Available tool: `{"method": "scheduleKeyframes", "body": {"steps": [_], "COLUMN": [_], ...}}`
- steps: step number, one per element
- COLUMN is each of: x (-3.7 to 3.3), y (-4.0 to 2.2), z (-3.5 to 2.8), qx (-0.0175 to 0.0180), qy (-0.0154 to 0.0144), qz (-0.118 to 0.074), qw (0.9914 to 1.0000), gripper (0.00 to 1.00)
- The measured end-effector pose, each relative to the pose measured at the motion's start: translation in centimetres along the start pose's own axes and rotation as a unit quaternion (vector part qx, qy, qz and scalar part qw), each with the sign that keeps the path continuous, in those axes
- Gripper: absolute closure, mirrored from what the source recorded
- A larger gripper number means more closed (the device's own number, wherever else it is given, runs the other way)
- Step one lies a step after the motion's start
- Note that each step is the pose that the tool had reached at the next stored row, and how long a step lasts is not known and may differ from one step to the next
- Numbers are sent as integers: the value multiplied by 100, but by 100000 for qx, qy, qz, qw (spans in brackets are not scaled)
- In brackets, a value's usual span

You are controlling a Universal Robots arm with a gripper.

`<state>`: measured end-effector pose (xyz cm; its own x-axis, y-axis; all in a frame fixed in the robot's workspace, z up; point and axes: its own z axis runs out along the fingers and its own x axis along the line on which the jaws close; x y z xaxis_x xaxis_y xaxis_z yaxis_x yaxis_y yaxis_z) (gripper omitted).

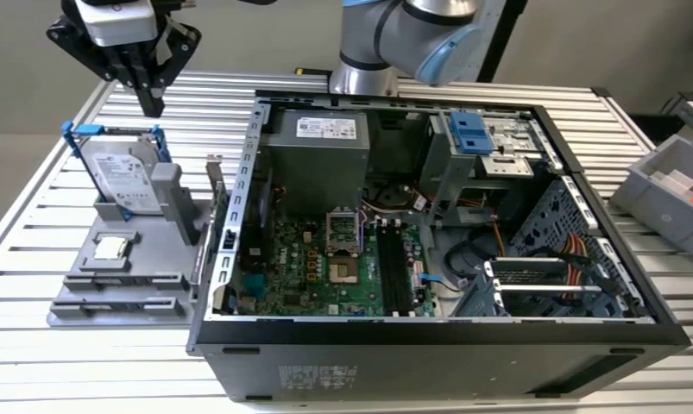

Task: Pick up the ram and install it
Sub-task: 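Reach for the ram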

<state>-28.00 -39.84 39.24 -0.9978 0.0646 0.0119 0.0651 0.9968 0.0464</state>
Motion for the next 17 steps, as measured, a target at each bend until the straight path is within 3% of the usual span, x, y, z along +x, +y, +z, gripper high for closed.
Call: {"method": "scheduleKeyframes", "body": {"steps": [17], "x": [54], "y": [1], "z": [0], "qx": [2], "qy": [3], "qz": [3], "qw": [100000], "gripper": [100]}}
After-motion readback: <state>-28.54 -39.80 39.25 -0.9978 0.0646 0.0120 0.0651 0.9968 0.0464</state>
